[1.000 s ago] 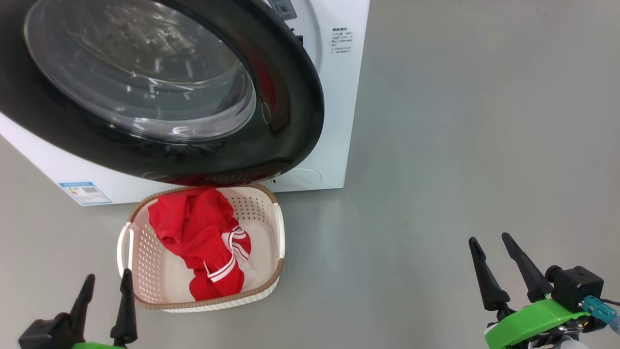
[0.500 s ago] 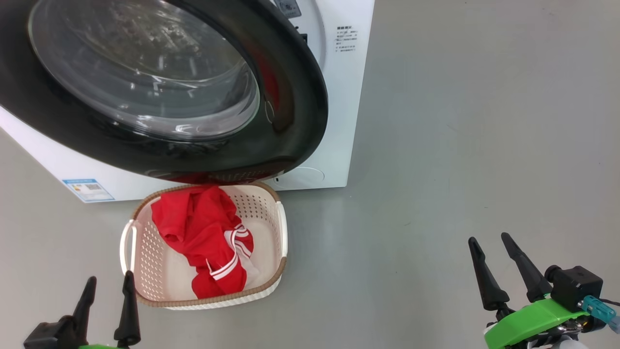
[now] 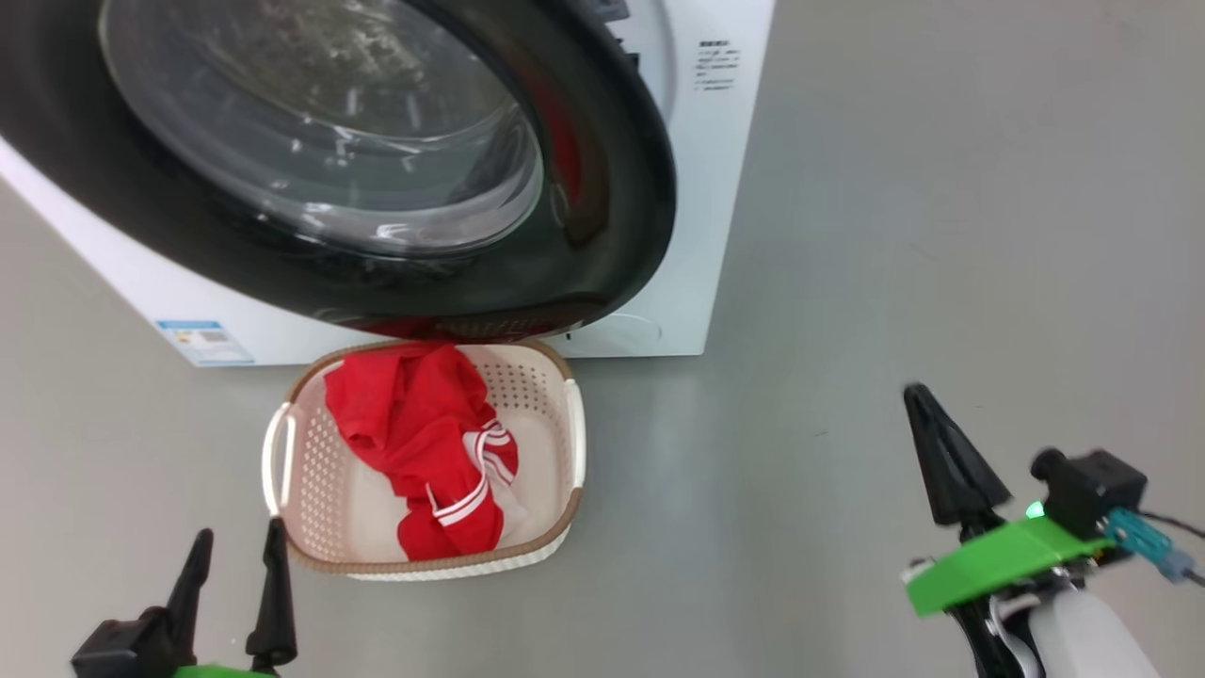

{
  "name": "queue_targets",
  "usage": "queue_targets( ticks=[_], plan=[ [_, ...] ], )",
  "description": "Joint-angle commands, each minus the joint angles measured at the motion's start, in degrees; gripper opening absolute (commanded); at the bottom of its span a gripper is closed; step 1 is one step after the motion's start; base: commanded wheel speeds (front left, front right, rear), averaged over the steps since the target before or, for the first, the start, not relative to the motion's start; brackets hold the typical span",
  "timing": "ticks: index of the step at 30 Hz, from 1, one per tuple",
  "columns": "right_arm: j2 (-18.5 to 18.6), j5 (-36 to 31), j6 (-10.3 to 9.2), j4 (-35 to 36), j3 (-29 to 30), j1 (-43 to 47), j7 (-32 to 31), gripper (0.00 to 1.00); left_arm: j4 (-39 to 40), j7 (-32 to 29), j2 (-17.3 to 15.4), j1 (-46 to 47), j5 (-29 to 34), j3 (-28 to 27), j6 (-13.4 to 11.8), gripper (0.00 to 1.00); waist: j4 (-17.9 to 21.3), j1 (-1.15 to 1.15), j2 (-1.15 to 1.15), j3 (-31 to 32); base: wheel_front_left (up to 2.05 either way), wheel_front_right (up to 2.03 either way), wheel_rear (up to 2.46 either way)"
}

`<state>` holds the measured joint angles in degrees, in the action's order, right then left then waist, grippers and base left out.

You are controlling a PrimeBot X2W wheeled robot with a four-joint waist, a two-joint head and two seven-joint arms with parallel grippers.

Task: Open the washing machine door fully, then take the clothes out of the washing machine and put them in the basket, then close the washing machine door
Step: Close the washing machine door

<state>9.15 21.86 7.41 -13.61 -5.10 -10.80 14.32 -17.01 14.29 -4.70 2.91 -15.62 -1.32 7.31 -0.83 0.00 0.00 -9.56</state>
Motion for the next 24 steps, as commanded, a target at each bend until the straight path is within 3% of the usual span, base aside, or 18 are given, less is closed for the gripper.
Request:
queue_targets(
  ticks=[1,11,19,24],
  plan=[
    [0.03,0.34,0.08,1.52,-1.72,-1.90,0.68,0.00,1.54,0.71,-0.68,1.53,0.32,-1.56,0.18,1.00,-0.83,0.00,0.00,-0.50,0.00,0.00,0.00],
    [-0.81,1.31,0.08,-0.30,-8.60,-11.22,0.68,0.00,2.12,0.71,0.14,3.61,-0.18,0.05,0.18,1.00,-5.17,0.00,0.00,-3.09,0.00,0.00,0.00],
    [-0.21,2.90,0.08,-7.57,-13.76,-19.70,0.68,0.00,2.10,0.71,0.75,5.67,-0.67,2.10,0.18,1.00,-8.28,0.00,0.00,-6.54,0.00,0.00,0.00],
    [0.01,4.46,0.08,-11.94,-13.36,-24.93,0.68,0.00,2.11,0.71,0.98,8.01,-0.98,3.80,0.18,1.00,-10.60,0.00,0.00,-9.26,0.00,0.00,0.00]
  ],
)
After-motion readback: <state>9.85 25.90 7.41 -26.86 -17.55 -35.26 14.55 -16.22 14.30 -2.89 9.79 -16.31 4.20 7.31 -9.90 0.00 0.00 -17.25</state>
